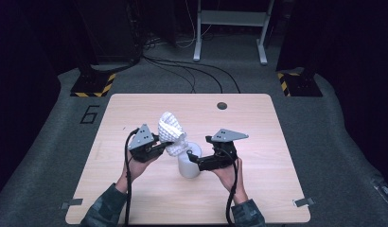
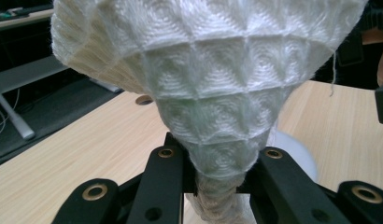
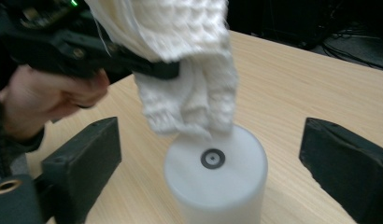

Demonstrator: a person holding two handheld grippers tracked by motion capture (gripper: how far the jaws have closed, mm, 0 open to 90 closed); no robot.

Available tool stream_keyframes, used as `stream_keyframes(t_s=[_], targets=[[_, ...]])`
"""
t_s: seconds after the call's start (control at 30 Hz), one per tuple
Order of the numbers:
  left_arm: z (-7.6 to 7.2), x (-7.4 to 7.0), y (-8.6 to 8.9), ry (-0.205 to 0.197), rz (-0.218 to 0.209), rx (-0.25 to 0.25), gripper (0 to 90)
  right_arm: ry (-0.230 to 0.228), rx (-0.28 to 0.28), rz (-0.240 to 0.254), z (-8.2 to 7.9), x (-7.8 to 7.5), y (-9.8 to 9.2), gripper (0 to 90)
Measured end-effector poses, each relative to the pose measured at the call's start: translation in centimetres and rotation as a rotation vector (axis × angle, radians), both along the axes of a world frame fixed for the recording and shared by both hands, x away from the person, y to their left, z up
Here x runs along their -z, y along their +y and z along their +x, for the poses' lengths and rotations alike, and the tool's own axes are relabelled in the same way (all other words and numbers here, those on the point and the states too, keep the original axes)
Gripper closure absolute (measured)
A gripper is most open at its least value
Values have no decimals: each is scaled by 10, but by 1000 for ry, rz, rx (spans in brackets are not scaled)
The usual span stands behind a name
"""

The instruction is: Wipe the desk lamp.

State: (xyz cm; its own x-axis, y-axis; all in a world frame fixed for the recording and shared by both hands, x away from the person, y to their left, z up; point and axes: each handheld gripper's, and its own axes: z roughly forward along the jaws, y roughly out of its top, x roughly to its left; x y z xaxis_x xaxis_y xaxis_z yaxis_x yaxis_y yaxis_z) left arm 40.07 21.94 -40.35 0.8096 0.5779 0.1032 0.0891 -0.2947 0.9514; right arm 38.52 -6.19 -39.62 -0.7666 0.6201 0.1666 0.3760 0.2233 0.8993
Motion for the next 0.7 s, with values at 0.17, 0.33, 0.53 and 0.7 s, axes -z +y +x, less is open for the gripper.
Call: stream_keyframes(t_s=[0.17,0.33,0.53,0.7], targets=[[-1,5,15,12,13,-39,787,4,26,-33,2,21,2,0],[0,16,25,33,53,-59,787,14,36,-55,3,41,10,0],[1,32,26,73,81,-72,786,3,69,-64,2,61,19,0],[3,45,21,108,89,-74,786,-4,84,-61,4,74,26,0]])
